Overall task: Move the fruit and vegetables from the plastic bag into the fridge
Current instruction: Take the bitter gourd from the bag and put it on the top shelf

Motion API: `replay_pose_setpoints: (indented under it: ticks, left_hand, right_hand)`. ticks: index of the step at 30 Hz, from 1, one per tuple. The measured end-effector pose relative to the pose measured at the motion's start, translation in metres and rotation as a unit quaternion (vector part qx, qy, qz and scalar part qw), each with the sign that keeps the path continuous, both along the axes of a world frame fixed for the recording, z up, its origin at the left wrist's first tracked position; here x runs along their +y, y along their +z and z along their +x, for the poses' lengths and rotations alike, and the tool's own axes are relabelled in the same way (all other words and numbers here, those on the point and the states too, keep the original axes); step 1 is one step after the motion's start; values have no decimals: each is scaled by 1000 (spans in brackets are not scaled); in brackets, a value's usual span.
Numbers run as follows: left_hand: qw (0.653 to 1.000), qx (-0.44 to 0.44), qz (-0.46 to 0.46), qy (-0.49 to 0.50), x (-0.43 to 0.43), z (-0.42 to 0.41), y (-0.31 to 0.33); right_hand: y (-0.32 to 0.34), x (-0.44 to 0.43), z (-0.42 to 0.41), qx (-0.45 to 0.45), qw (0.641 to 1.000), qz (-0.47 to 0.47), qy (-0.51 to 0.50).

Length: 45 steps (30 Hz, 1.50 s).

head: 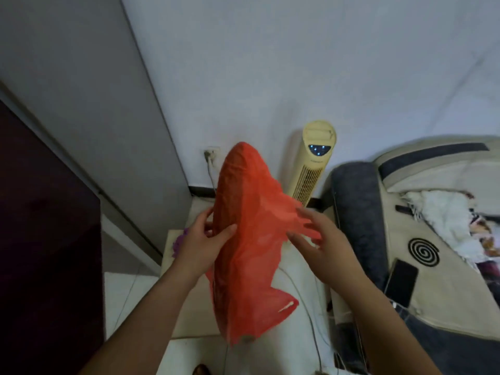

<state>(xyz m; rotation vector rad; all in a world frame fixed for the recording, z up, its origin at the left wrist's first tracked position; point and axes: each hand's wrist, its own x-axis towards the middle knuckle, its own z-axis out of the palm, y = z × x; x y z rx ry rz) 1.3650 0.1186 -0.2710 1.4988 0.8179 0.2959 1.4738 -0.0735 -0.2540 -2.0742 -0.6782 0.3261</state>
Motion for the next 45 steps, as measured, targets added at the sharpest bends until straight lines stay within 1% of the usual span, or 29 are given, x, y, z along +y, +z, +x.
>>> replay_pose_setpoints:
  ticks: [2,6,9,11,13,15,19,21,24,29,31,34,37,39,40,42,44,45]
  left_hand:
    - [999,-18,-33,34,-1,-3,18]
    - [985,-51,-135,99,-9,-13,38]
    - [972,-57,-179,142,-13,-19,40]
    - [965,-60,-199,159,-15,-20,40]
    - [960,-70,-210,171,-17,-20,40]
    - [957,-85,-218,173,-20,-18,42]
    - [951,-123,-221,180,-24,-10,52]
    - [946,-136,-227,189,-24,-5,56]
    - [941,-146,-247,178,-24,1,59]
    - [945,-146,-250,155,-20,6,61]
    - [946,-146,-255,136,-14,7,63]
    - [956,-119,-258,74,-1,4,73]
    - [968,-109,-220,43,13,-3,81]
    - [972,-127,-191,42,21,-7,82]
    - [970,-140,-196,37,22,-6,83]
    - [952,-161,-258,31,19,7,87]
    - [930,-182,-313,67,12,24,90]
    - [924,-186,-321,95,10,31,90]
  right_hand:
    - [12,-10,-9,-3,1000,13,-5]
    - [28,-21,-26,-7,1000,24,5]
    - [30,-28,-36,-7,999,-13,46]
    - [28,-31,-42,-19,995,-61,76]
    - [29,-33,-45,-34,992,-80,89]
    - [32,-34,-46,-51,993,-65,79]
    - [29,-31,-49,-132,990,-44,31]
    - [24,-28,-51,-136,990,-34,24]
    - [21,-24,-49,-119,992,-30,29]
    - [34,-21,-39,-62,996,53,37]
    - [36,-20,-34,-72,994,78,32]
    - [40,-17,-23,-94,983,159,8]
    - [51,-16,-7,-123,970,210,5]
    - [59,-14,2,-151,962,225,6]
    - [63,-12,4,-170,958,231,10]
    - [65,-6,5,-210,951,227,27]
    - [60,-1,4,-222,951,207,52]
    - [55,-1,5,-217,955,193,65]
